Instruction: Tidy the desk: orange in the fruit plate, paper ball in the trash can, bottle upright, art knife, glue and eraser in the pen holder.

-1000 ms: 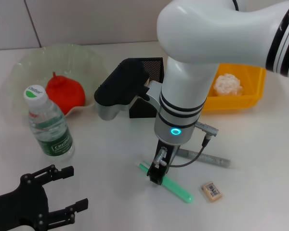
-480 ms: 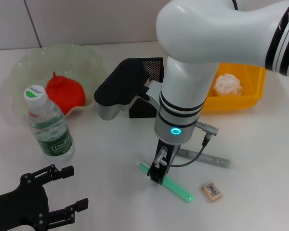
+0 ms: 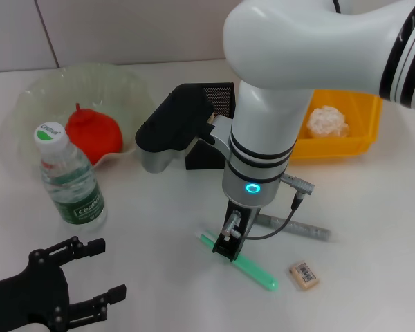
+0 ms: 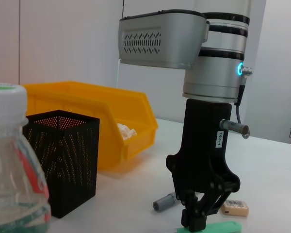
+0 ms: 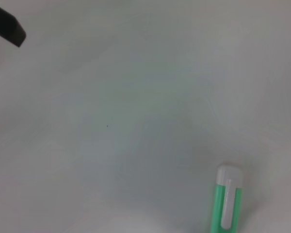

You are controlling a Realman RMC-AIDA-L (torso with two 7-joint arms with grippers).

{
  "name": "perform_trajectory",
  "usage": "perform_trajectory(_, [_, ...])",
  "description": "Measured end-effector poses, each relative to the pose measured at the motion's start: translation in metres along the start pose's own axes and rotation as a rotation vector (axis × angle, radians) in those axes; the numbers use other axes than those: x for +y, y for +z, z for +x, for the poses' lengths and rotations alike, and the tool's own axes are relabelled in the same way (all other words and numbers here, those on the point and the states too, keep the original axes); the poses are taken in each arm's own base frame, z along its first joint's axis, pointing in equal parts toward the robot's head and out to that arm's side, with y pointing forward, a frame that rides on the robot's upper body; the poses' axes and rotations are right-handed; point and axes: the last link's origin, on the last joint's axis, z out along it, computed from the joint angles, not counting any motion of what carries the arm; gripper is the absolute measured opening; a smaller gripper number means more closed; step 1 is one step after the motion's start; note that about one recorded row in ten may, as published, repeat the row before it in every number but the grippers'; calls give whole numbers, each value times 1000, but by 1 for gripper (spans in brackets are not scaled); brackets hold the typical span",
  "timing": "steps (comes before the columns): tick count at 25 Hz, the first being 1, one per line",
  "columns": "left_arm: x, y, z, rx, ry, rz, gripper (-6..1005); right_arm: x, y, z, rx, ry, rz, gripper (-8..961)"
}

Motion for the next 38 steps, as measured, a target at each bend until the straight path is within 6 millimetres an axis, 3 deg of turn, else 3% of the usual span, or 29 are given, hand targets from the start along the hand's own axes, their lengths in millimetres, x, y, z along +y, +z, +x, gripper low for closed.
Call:
perform_trajectory(8, [0,0,0,1,0,-1,802,0,-5,-4,-32,18,-23,71])
perform_trajectory(13, [-1,1,2,3,5,-4,802,-1,-6,-7,-45,19,-14,251])
perform_trajectory(25, [-2,3,4,6,10,-8,802,-5,-7,-15,-65,30,-3,456])
perform_trajectory(38, [-2,4,3,6,8,-10,802,-6,-4,-15,-63,36,-3,455])
